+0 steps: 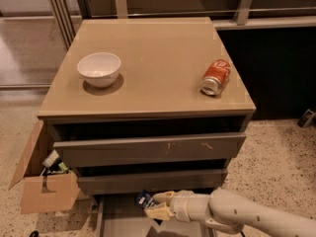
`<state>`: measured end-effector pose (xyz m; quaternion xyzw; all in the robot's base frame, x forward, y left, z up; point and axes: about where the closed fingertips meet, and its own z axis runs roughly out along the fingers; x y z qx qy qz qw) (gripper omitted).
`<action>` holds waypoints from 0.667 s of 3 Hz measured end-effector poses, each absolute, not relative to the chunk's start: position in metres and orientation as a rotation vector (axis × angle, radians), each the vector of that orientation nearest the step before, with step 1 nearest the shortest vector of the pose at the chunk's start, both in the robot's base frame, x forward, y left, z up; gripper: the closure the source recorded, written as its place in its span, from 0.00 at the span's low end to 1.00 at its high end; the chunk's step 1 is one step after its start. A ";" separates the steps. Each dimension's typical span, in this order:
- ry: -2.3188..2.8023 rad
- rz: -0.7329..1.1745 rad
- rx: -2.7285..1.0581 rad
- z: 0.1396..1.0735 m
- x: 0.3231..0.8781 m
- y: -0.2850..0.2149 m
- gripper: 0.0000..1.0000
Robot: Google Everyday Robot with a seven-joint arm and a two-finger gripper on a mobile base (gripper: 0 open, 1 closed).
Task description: Place rxbar blueberry into bottom drawer
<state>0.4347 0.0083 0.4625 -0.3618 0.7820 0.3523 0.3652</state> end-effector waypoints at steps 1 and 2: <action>2.075 0.892 -0.933 0.420 0.436 -0.004 1.00; 2.075 0.892 -0.933 0.420 0.436 -0.004 1.00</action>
Offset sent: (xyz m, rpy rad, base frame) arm 0.0021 -0.0097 -0.0354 -0.0328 0.0342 -0.0051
